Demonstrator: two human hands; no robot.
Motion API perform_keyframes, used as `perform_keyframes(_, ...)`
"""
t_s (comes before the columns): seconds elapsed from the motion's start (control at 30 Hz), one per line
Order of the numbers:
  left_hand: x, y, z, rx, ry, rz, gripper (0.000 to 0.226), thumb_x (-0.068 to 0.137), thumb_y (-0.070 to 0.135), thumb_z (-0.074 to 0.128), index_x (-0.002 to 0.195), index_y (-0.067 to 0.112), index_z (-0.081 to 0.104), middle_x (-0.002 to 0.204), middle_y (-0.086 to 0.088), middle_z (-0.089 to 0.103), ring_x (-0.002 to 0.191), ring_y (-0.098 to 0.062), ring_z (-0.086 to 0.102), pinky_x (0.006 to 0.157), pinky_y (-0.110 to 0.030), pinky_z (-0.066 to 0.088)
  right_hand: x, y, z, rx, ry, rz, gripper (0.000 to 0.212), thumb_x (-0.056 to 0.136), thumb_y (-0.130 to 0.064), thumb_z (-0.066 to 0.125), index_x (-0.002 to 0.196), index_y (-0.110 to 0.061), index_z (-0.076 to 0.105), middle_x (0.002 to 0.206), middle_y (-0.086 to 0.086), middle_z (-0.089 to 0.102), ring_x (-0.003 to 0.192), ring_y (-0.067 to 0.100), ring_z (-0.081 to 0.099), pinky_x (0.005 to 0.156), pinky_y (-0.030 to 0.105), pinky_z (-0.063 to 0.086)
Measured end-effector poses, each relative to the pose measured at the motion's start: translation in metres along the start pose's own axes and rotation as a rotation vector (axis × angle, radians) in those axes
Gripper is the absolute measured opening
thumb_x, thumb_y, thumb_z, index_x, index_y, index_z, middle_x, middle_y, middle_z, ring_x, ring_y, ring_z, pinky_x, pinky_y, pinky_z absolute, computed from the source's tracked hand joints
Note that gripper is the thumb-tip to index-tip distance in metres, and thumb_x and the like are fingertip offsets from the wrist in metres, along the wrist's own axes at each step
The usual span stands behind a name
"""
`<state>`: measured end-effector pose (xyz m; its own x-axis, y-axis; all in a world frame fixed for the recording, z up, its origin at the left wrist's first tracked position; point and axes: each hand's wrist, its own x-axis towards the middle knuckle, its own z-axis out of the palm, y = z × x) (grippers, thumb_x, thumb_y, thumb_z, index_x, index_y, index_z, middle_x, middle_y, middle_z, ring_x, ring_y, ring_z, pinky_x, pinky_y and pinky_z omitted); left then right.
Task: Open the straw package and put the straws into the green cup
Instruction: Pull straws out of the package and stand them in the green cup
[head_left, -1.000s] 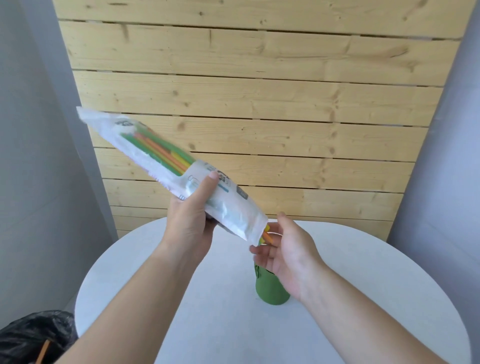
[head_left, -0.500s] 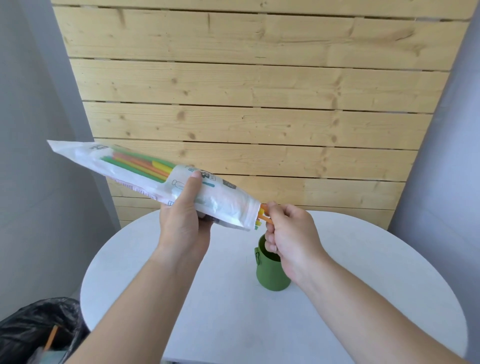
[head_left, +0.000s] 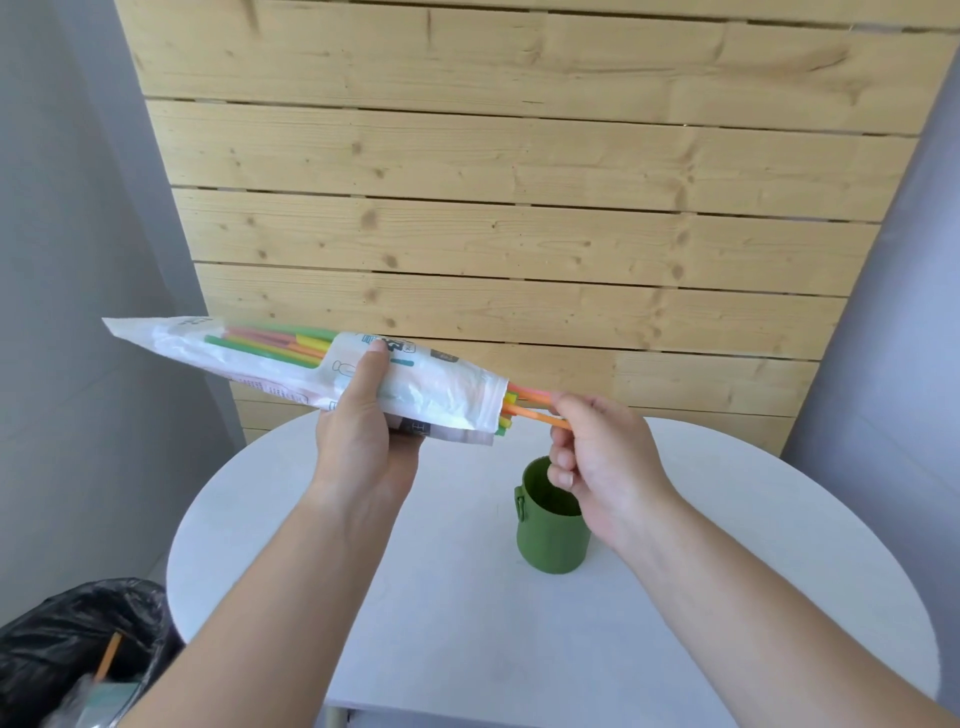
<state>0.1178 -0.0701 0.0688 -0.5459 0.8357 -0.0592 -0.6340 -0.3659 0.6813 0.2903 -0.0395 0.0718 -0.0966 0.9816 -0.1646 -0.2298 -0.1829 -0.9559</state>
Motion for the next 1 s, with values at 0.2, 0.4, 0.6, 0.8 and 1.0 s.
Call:
perform_keyframes(0.2, -0.003, -0.007, 0.004, 0.017, 0.007, -0.017, 0.048, 0.097, 0.021, 0.072, 0.14, 0.006, 0.059, 0.108, -0.006, 0.074, 0.095, -0.021, 0.076, 0.085, -0.041, 0.064, -0.002, 0.002, 0.0, 0.058, -0.008, 0.048, 0.025, 0.098, -0.034, 0.062, 0.091, -0.01, 0.062, 0.051, 0.0, 0.05, 0.038, 0.012, 0.037, 0.036, 0.02, 0.026)
perform_keyframes(0.4, 0.005, -0.003, -0.002, -0.013, 0.032, 0.004, 0.048, 0.096, 0.021, 0.073, 0.14, 0.01, 0.059, 0.112, -0.005, 0.075, 0.115, -0.027, 0.074, 0.099, -0.051, 0.057, 0.006, -0.003, -0.015, 0.004, 0.032, -0.003, 0.022, 0.096, -0.027, 0.066, 0.084, -0.012, 0.056, 0.052, 0.0, 0.049, 0.037, 0.01, 0.036, 0.034, 0.02, 0.026)
perform_keyframes(0.6, 0.003, -0.005, -0.003, -0.008, 0.035, 0.009, 0.047, 0.096, 0.019, 0.073, 0.14, 0.011, 0.059, 0.113, -0.005, 0.075, 0.109, -0.025, 0.076, 0.092, -0.047, 0.062, 0.002, -0.005, -0.023, -0.033, 0.028, 0.077, 0.032, 0.091, -0.043, 0.068, 0.084, -0.013, 0.06, 0.054, 0.002, 0.052, 0.038, 0.013, 0.039, 0.035, 0.019, 0.024)
perform_keyframes(0.8, 0.002, -0.01, -0.001, 0.009, 0.024, -0.002, 0.047, 0.096, 0.02, 0.072, 0.14, 0.009, 0.059, 0.11, -0.005, 0.074, 0.097, -0.022, 0.076, 0.088, -0.043, 0.063, 0.003, -0.002, -0.021, -0.042, 0.026, -0.001, 0.023, 0.094, -0.029, 0.068, 0.09, -0.008, 0.062, 0.05, -0.001, 0.049, 0.035, 0.01, 0.035, 0.033, 0.017, 0.021)
perform_keyframes(1.0, 0.003, -0.005, -0.008, -0.029, 0.039, -0.022, 0.049, 0.095, 0.022, 0.074, 0.141, 0.012, 0.059, 0.129, -0.007, 0.074, 0.113, -0.024, 0.075, 0.099, -0.05, 0.058, -0.002, -0.014, -0.037, -0.046, 0.0, -0.013, 0.021, 0.093, -0.026, 0.071, 0.083, -0.011, 0.059, 0.056, 0.001, 0.05, 0.04, 0.009, 0.039, 0.034, 0.019, 0.026)
